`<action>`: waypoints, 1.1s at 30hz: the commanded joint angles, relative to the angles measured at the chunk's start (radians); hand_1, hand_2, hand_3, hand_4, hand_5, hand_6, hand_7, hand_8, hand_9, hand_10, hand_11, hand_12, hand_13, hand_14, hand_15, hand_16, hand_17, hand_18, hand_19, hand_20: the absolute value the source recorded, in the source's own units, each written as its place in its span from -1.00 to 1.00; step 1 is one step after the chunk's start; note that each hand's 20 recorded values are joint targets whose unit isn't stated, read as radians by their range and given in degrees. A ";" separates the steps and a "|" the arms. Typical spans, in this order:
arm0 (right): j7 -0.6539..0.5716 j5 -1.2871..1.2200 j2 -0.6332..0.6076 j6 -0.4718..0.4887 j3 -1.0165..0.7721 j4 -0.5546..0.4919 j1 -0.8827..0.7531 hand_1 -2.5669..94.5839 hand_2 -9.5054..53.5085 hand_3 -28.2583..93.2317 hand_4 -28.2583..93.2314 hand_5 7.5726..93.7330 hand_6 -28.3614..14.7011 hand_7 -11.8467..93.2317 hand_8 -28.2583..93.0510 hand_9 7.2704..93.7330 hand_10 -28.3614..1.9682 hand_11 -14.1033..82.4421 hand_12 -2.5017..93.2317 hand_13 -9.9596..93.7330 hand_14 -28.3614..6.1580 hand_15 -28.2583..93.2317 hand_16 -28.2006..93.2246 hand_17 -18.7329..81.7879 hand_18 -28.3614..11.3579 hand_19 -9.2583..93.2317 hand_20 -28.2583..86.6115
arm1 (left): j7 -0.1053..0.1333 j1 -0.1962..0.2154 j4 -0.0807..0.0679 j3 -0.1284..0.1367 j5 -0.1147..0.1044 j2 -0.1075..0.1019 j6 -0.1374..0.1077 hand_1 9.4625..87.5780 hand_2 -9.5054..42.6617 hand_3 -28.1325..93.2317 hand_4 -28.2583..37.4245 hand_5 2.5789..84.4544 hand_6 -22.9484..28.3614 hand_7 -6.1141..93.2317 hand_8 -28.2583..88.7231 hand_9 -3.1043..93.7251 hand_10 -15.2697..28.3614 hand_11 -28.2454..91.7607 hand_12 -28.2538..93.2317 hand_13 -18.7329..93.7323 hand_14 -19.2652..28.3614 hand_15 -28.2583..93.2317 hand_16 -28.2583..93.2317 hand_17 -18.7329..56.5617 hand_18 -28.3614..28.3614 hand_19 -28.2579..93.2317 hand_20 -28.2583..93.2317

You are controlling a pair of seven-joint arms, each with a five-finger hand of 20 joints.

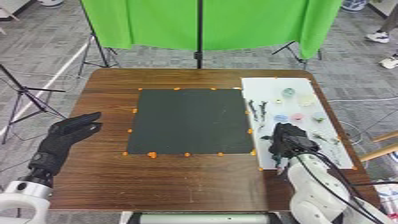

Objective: Arrange flowers

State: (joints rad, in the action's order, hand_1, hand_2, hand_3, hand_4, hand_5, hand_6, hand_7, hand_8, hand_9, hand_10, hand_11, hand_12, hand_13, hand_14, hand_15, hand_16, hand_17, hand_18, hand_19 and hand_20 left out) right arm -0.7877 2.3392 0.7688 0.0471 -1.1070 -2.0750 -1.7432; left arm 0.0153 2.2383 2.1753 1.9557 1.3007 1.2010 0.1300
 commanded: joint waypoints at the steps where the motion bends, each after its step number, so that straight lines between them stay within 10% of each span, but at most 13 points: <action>1: 0.009 -0.028 -0.044 -0.097 -0.086 -0.054 -0.028 0.83 -1.00 -1.00 0.54 0.70 0.19 -0.17 -0.08 0.90 0.21 0.17 -0.07 1.00 0.72 0.56 0.03 0.78 -0.20 1.00 0.50 | -0.011 0.017 0.003 0.004 -0.014 0.007 0.009 -0.29 -0.73 0.42 -0.62 0.09 0.17 -0.70 -0.61 0.03 0.39 -0.21 -0.37 -0.03 0.61 -0.24 -0.56 -0.37 0.48 -0.27 -0.29; 7: 0.028 -0.059 -0.064 -0.170 -0.149 -0.093 -0.016 0.83 -1.00 -1.00 0.56 0.69 0.19 -0.14 -0.08 0.90 0.21 0.19 -0.08 1.00 0.73 0.57 0.02 0.79 -0.19 1.00 0.51 | -0.008 0.022 0.003 0.007 -0.019 -0.002 0.003 -0.29 -0.73 0.42 -0.63 0.09 0.17 -0.70 -0.61 0.03 0.38 -0.21 -0.37 -0.03 0.61 -0.24 -0.56 -0.37 0.48 -0.27 -0.29; 11: 0.039 -0.113 -0.074 -0.210 -0.123 -0.111 0.044 0.83 -1.00 -1.00 0.57 0.68 0.19 -0.14 -0.09 0.90 0.21 0.19 -0.08 1.00 0.73 0.58 0.02 0.80 -0.19 1.00 0.52 | -0.001 0.022 -0.023 0.032 -0.054 -0.054 -0.003 -0.30 -0.72 0.43 -0.63 0.09 0.17 -0.70 -0.61 0.03 0.39 -0.21 -0.37 -0.03 0.62 -0.24 -0.56 -0.37 0.48 -0.27 -0.29; 15: 0.062 -0.161 -0.046 -0.236 0.002 -0.086 0.213 0.83 -1.00 -1.00 0.57 0.68 0.18 -0.12 -0.09 0.90 0.21 0.20 -0.08 1.00 0.74 0.58 0.02 0.80 -0.18 1.00 0.52 | 0.022 0.054 -0.056 0.068 -0.137 -0.130 -0.083 -0.32 -0.69 0.43 -0.64 0.09 0.17 -0.69 -0.61 0.03 0.39 -0.21 -0.37 -0.03 0.62 -0.23 -0.56 -0.37 0.48 -0.27 -0.29; 20: 0.095 -0.206 0.035 -0.247 0.206 -0.038 0.454 0.83 -1.00 -1.00 0.58 0.67 0.18 -0.11 -0.09 0.90 0.21 0.20 -0.09 1.00 0.74 0.59 0.01 0.81 -0.18 1.00 0.52 | 0.053 0.070 -0.110 0.085 -0.200 -0.173 -0.173 -0.41 -0.51 0.45 -0.74 0.11 0.16 -0.69 -0.62 0.06 0.40 -0.20 -0.37 -0.01 0.62 -0.22 -0.56 -0.37 0.49 -0.27 -0.29; 26: 0.145 -0.294 0.169 -0.238 0.430 0.058 0.673 0.82 -1.00 -1.00 0.59 0.67 0.17 -0.10 -0.10 0.90 0.21 0.21 -0.09 1.00 0.74 0.59 0.01 0.81 -0.18 1.00 0.52 | 0.081 0.077 -0.157 0.061 -0.227 -0.171 -0.232 -0.48 -0.33 0.49 -0.89 0.13 0.16 -0.68 -0.62 0.08 0.41 -0.19 -0.37 0.00 0.64 -0.20 -0.56 -0.36 0.50 -0.26 -0.29; 33: 0.190 -0.401 0.297 -0.273 0.618 0.174 0.805 0.82 -1.00 -1.00 0.59 0.66 0.18 -0.08 -0.11 0.90 0.20 0.21 -0.10 1.00 0.74 0.60 0.00 0.82 -0.18 1.00 0.53 | 0.087 0.060 -0.181 0.013 -0.227 -0.170 -0.242 -0.55 -0.21 0.52 -0.99 0.14 0.15 -0.68 -0.62 0.09 0.42 -0.19 -0.37 0.01 0.63 -0.20 -0.57 -0.35 0.50 -0.26 -0.29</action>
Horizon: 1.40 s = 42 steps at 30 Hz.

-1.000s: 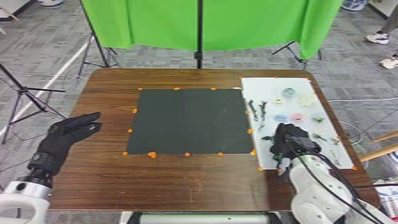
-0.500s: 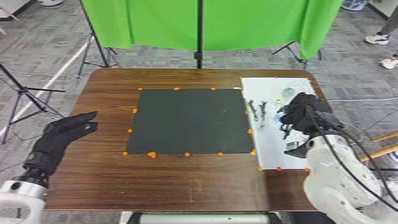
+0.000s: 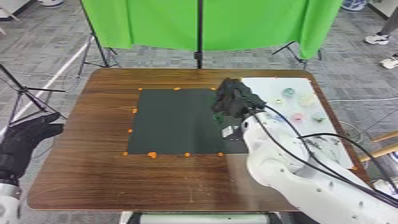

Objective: Arrange flowers

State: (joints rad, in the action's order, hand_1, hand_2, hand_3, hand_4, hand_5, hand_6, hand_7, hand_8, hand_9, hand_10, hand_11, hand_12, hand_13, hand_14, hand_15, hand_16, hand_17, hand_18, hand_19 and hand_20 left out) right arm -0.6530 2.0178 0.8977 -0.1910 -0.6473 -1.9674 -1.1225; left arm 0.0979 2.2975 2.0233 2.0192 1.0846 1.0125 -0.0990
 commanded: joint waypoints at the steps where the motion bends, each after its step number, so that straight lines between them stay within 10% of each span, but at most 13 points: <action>1: 0.057 -0.072 0.182 -0.041 0.178 0.080 0.194 0.82 -1.00 -1.00 0.59 0.66 0.18 -0.08 -0.11 0.90 0.20 0.21 -0.10 1.00 0.74 0.60 0.00 0.82 -0.18 1.00 0.53 | 0.005 -0.002 -0.030 -0.056 -0.009 0.019 -0.013 -0.55 -0.21 0.52 -0.99 0.14 0.15 -0.68 -0.62 0.09 0.42 -0.19 -0.37 0.01 0.63 -0.20 -0.57 -0.35 0.50 -0.26 -0.29; 19: 0.087 -0.309 0.322 -0.230 0.325 0.272 0.220 0.84 -1.00 -1.00 0.55 0.62 0.15 -0.03 -0.15 0.91 0.19 0.19 -0.15 1.00 0.72 0.57 -0.02 0.82 -0.13 1.00 0.47 | -0.001 -0.072 -0.058 -0.154 -0.002 0.013 0.020 -0.58 -0.27 0.53 -1.00 0.13 0.16 -0.68 -0.62 0.08 0.42 -0.19 -0.37 0.00 0.63 -0.21 -0.57 -0.35 0.49 -0.27 -0.29; 42: 0.081 -0.373 0.358 -0.330 0.380 0.350 0.198 0.87 -1.00 -1.00 0.42 0.62 0.15 -0.05 -0.20 0.95 0.19 0.07 -0.21 1.00 0.68 0.50 -0.10 0.83 0.00 0.97 0.22 | -0.021 -0.089 -0.057 -0.174 0.012 0.018 0.050 -0.59 -0.32 0.53 -1.00 0.11 0.16 -0.69 -0.62 0.07 0.41 -0.20 -0.37 0.00 0.63 -0.22 -0.56 -0.35 0.49 -0.28 -0.29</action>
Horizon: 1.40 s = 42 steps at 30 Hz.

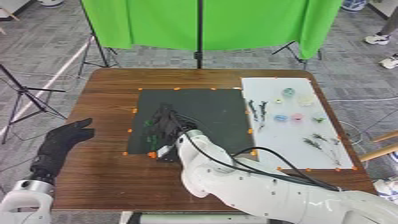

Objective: Arrange flowers

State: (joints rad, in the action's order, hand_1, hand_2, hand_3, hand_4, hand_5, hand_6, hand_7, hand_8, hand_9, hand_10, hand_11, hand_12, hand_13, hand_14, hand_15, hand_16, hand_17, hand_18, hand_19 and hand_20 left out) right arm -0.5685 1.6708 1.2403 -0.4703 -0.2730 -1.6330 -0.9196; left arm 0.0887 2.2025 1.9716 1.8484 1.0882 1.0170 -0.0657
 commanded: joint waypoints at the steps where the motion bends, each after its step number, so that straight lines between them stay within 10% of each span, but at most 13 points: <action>1: -0.005 -0.033 0.014 -0.070 0.011 0.017 -0.003 0.87 -1.00 -1.00 0.42 0.62 0.15 -0.05 -0.20 0.95 0.19 0.07 -0.22 1.00 0.68 0.50 -0.10 0.83 0.01 0.97 0.21 | -0.014 0.004 -0.005 -0.005 0.008 0.012 0.014 -0.59 -0.32 0.53 -1.00 0.11 0.16 -0.69 -0.62 0.07 0.41 -0.20 -0.37 0.00 0.63 -0.22 -0.56 -0.35 0.49 -0.28 -0.29; 42: 0.013 -0.081 0.017 -0.076 -0.019 0.036 -0.019 0.67 -1.00 -1.00 0.29 0.62 0.10 -0.20 -0.21 0.97 0.03 -0.11 -0.43 1.00 0.56 0.34 -0.17 0.85 0.09 0.79 0.17 | -0.028 0.001 -0.004 -0.001 0.021 0.021 0.056 -0.58 -0.48 0.53 -0.92 0.09 0.16 -0.70 -0.61 0.04 0.41 -0.21 -0.37 -0.02 0.63 -0.23 -0.55 -0.37 0.49 -0.28 -0.29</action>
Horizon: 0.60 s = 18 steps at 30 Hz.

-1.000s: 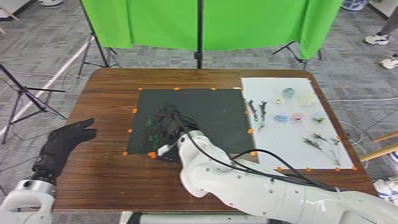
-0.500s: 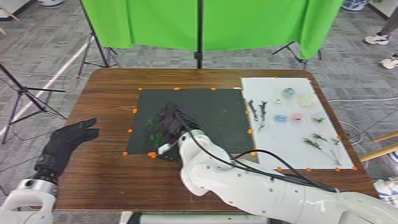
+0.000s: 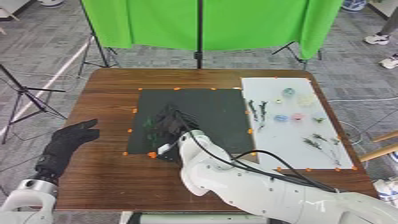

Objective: Arrange flowers

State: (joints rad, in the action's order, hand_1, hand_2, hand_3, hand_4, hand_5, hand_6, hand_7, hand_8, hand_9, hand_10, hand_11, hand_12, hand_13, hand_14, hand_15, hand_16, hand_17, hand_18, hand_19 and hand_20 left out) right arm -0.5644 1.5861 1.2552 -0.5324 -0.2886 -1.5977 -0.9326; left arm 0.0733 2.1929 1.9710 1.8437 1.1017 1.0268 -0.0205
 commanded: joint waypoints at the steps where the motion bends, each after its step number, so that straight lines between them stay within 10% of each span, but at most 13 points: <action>1: 0.011 0.003 0.003 -0.011 -0.006 0.002 -0.007 0.66 -1.00 -1.00 0.29 0.62 0.09 -0.21 -0.21 0.97 0.03 -0.11 -0.44 1.00 0.56 0.34 -0.17 0.85 0.09 0.79 0.17 | -0.014 0.009 -0.004 0.003 0.007 0.010 0.011 -0.57 -0.49 0.53 -0.92 0.09 0.16 -0.70 -0.61 0.04 0.40 -0.21 -0.37 -0.02 0.63 -0.23 -0.56 -0.37 0.49 -0.28 -0.29; 12: 0.035 0.009 -0.035 -0.012 -0.039 -0.031 0.006 0.52 -1.00 -0.85 0.27 0.62 0.09 -0.21 -0.24 0.96 0.01 -0.11 -0.45 1.00 0.54 0.34 -0.17 0.85 0.07 0.77 0.20 | -0.014 0.017 0.000 0.013 0.007 0.017 0.018 -0.57 -0.50 0.53 -0.91 0.09 0.16 -0.70 -0.61 0.04 0.41 -0.21 -0.36 -0.02 0.63 -0.24 -0.55 -0.37 0.49 -0.29 -0.29; 15: 0.065 0.040 -0.125 -0.036 -0.055 -0.105 0.042 0.03 -1.00 0.31 -0.60 0.62 0.09 -0.21 -0.24 0.96 0.00 -0.10 -0.45 1.00 0.54 0.33 -0.17 0.85 0.07 0.76 0.22 | -0.022 0.030 0.008 0.030 0.007 0.015 0.019 -0.57 -0.51 0.53 -0.90 0.09 0.16 -0.70 -0.61 0.04 0.41 -0.21 -0.36 -0.02 0.63 -0.24 -0.55 -0.37 0.49 -0.29 -0.29; 18: 0.090 0.066 -0.238 -0.032 -0.143 -0.206 0.033 -0.02 -1.00 0.39 -0.65 0.62 0.09 -0.21 -0.25 0.96 -0.01 -0.10 -0.44 1.00 0.53 0.33 -0.16 0.85 0.06 0.76 0.22 | -0.025 0.052 0.018 0.052 0.004 0.019 0.014 -0.57 -0.51 0.53 -0.90 0.09 0.16 -0.70 -0.61 0.04 0.41 -0.21 -0.37 -0.02 0.63 -0.23 -0.55 -0.37 0.50 -0.29 -0.29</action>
State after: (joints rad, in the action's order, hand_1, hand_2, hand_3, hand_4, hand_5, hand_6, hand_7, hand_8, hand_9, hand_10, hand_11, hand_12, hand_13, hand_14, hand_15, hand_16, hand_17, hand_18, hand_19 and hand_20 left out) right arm -0.5351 1.5906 1.2290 -0.5337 -0.3191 -1.6293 -0.9401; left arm 0.0677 2.1988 1.9741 1.8588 1.1045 1.0328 -0.0121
